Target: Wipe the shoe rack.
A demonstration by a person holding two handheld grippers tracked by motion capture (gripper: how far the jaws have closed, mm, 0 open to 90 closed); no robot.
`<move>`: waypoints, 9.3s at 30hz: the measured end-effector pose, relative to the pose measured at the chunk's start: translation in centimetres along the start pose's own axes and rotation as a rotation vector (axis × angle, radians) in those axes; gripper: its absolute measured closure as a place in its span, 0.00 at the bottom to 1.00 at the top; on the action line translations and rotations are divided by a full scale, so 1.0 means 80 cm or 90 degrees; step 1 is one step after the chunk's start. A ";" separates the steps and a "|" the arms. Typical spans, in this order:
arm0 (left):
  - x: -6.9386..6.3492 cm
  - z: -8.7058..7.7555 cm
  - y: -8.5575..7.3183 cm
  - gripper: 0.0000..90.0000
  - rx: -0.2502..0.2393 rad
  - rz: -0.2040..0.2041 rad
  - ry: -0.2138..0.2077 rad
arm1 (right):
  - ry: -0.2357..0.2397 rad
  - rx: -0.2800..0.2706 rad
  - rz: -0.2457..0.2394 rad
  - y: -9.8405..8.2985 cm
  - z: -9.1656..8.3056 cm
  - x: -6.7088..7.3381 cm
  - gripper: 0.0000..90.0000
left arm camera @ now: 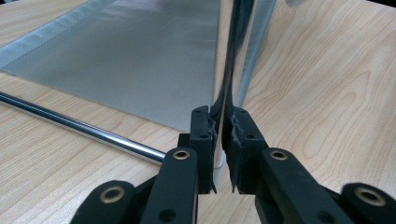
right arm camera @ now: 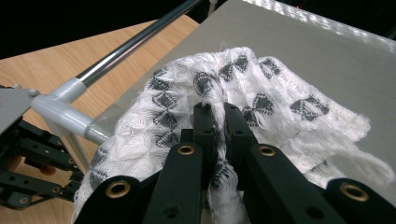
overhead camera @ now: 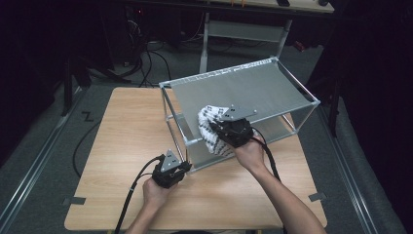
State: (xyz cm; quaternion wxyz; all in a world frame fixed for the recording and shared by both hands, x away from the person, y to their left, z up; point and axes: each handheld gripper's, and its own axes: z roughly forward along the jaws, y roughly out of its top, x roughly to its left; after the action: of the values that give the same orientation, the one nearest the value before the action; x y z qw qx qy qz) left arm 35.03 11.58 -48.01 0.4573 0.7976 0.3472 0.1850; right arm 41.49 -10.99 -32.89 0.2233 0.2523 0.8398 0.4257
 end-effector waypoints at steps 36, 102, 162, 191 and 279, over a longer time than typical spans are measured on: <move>-0.002 -0.004 -0.001 0.91 0.008 -0.004 0.010 | -0.096 0.016 0.007 -0.025 -0.018 -0.057 0.96; 0.029 -0.047 -0.024 0.91 0.015 -0.052 0.096 | -0.280 0.056 0.056 -0.077 -0.082 -0.152 0.96; 0.030 -0.082 -0.043 0.91 -0.004 -0.075 0.123 | -0.285 0.021 0.174 -0.189 -0.136 -0.136 0.96; 0.039 -0.103 -0.063 0.91 -0.002 -0.060 0.107 | -0.343 0.010 0.217 -0.185 -0.117 -0.169 0.96; 0.048 -0.109 -0.062 0.90 0.017 -0.048 0.080 | -0.310 0.055 0.277 -0.225 -0.060 -0.178 0.96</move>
State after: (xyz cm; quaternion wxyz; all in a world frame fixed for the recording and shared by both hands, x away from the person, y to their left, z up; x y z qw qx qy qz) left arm 30.44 21.32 -47.88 0.4306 0.7766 0.4076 0.2129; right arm 45.41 -31.83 -42.94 0.3108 0.5293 0.7053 0.3545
